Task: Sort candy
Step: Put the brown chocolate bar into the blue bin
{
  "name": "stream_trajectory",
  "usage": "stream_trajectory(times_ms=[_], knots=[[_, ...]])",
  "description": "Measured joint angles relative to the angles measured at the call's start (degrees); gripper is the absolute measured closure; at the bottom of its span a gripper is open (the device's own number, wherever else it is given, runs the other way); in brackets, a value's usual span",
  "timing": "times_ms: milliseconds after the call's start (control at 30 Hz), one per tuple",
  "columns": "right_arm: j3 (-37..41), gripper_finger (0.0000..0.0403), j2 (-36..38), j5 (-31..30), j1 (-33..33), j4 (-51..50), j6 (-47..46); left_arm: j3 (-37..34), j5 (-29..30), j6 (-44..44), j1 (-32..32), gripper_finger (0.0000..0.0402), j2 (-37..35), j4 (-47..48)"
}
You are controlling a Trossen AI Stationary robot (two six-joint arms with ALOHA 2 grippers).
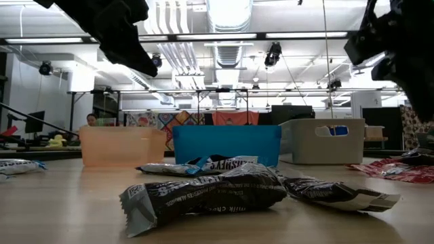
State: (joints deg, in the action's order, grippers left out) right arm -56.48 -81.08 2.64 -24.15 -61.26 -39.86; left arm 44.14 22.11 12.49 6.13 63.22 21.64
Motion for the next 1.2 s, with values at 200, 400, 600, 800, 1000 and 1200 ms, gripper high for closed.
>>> stream_trajectory(times_ms=[200,400,600,800,1000,1200], knots=[[3.28,0.0230,-1.76,-0.71,0.01,6.10,3.31,-0.02,0.00,0.02,0.00,0.0311,0.00,0.05],[4.82,0.0237,-3.21,0.21,0.01,10.82,4.36,-0.02,0.00,0.02,0.00,0.0311,0.00,0.08],[7.08,0.0250,-6.06,0.32,0.01,17.18,5.01,-0.02,0.00,0.02,0.04,0.0311,0.00,0.23],[7.20,0.0300,-7.69,0.32,0.01,17.31,5.51,-0.02,0.00,0.02,0.04,0.0311,0.00,0.25],[7.20,0.0370,-6.50,0.32,0.01,17.26,6.13,-0.02,0.00,0.04,0.04,0.0311,0.00,0.25],[7.20,0.0384,-4.46,0.38,0.01,17.04,6.02,-0.02,0.00,0.24,0.04,0.0311,0.00,0.23]])
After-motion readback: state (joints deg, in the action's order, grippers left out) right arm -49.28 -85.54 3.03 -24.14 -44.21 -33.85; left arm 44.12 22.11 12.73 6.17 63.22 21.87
